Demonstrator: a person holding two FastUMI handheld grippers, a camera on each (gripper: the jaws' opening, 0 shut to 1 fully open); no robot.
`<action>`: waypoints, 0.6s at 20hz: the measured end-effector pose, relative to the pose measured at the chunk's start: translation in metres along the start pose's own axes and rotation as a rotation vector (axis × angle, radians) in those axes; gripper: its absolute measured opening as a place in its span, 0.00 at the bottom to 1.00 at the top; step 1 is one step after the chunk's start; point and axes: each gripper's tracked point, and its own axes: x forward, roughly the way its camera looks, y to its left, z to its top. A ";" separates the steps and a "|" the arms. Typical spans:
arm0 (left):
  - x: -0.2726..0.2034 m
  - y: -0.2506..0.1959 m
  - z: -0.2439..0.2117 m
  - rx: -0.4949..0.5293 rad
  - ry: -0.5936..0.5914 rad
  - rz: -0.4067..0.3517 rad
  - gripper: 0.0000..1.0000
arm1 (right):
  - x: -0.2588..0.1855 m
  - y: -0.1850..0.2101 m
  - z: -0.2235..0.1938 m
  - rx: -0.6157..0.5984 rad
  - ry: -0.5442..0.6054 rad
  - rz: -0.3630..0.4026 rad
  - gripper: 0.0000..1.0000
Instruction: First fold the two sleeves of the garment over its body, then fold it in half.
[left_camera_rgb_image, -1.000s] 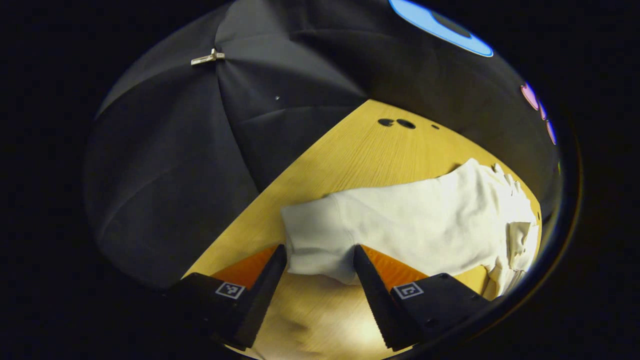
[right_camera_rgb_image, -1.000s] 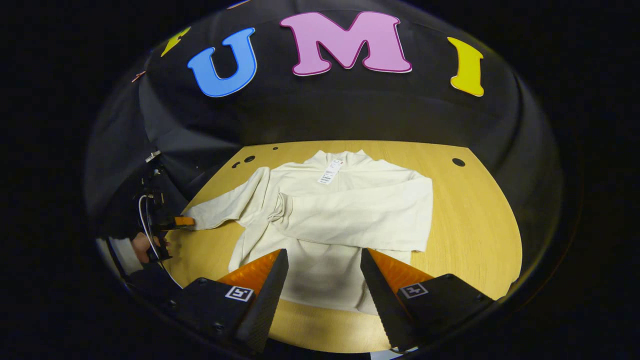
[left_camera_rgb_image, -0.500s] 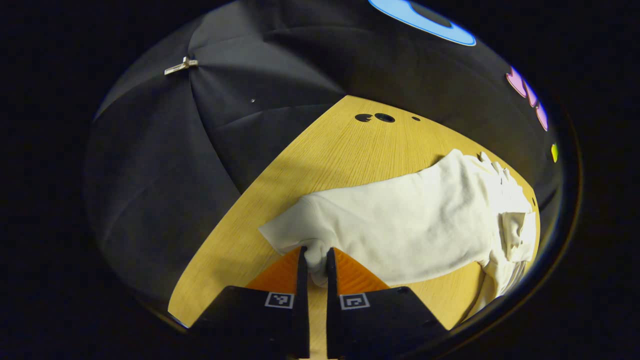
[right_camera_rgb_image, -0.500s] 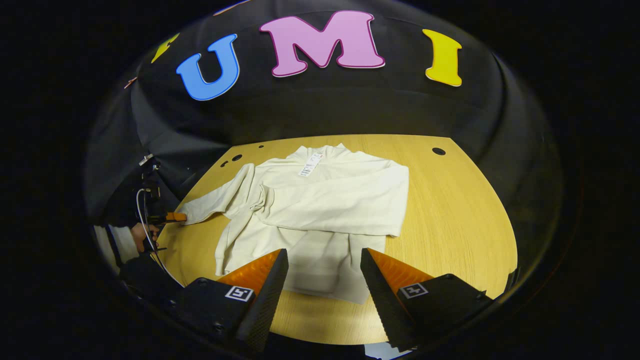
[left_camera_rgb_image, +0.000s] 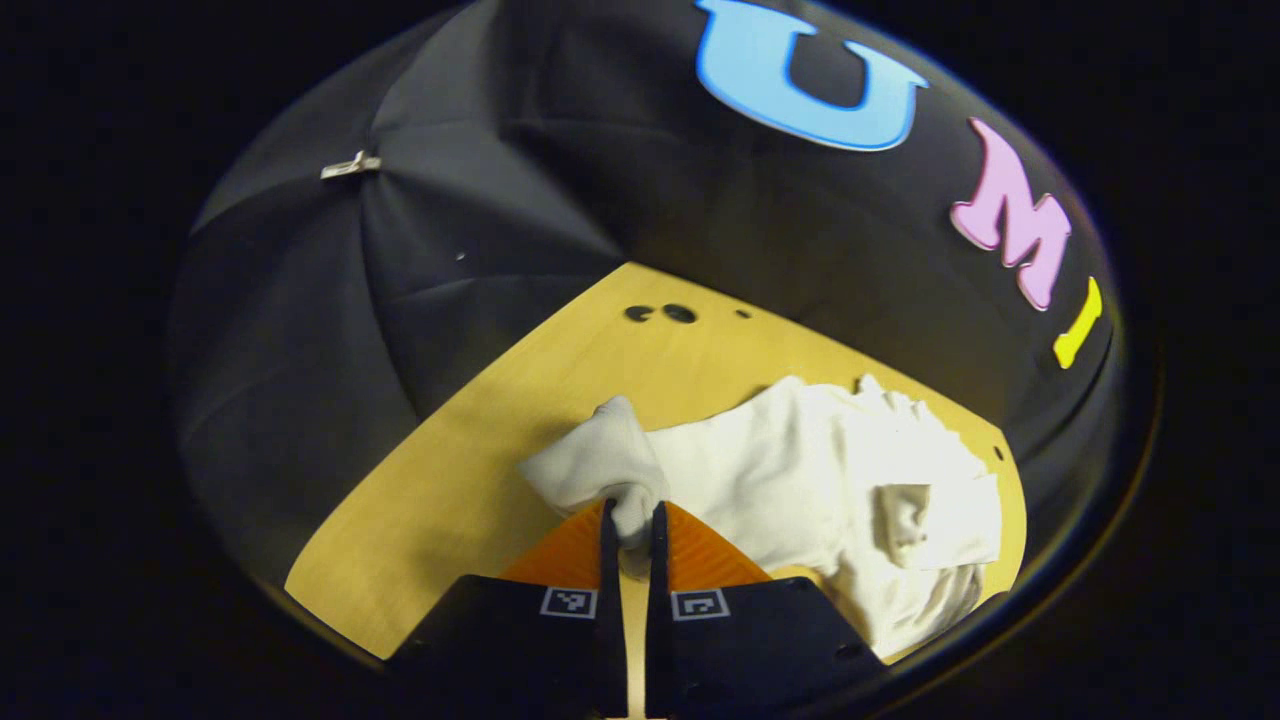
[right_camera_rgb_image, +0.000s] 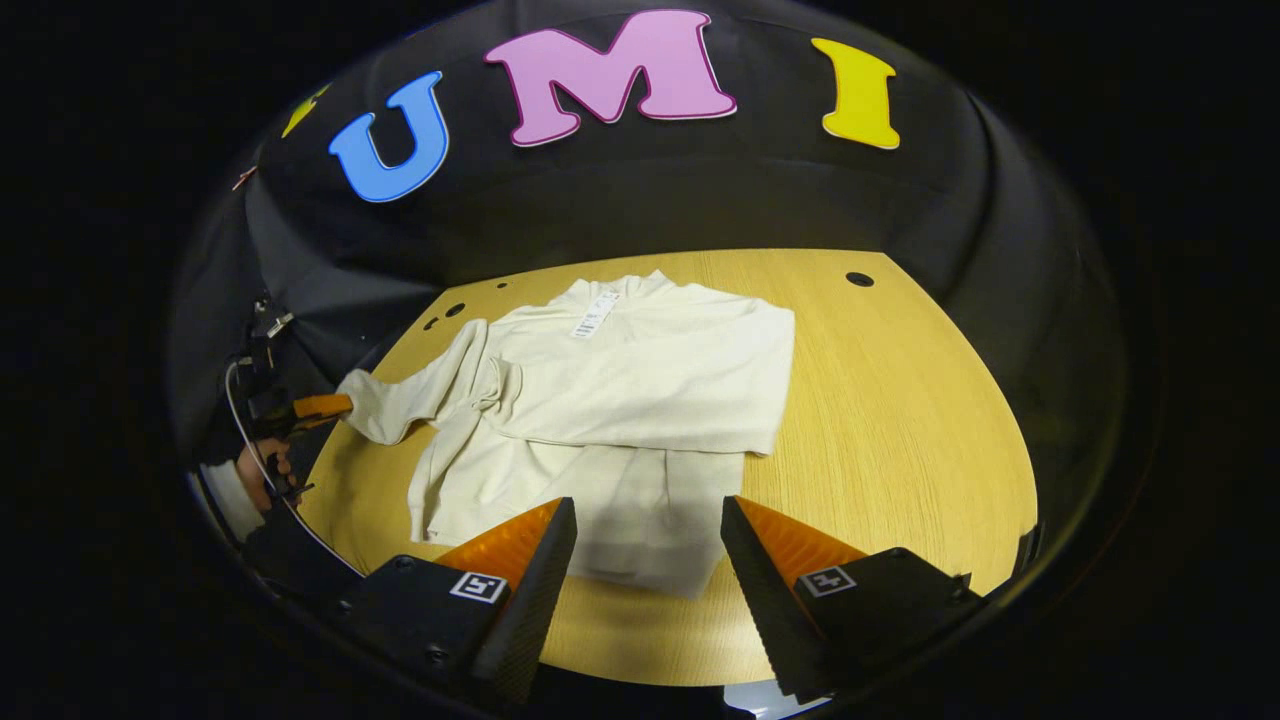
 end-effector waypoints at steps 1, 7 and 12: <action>-0.005 -0.023 0.003 0.011 -0.016 -0.035 0.13 | 0.002 -0.003 -0.001 0.004 0.006 -0.001 0.90; -0.011 -0.138 -0.003 0.079 -0.022 -0.185 0.13 | 0.005 -0.016 -0.006 0.024 0.033 0.010 0.90; -0.009 -0.218 -0.024 0.103 0.002 -0.258 0.12 | 0.011 -0.029 -0.012 0.050 0.056 0.031 0.90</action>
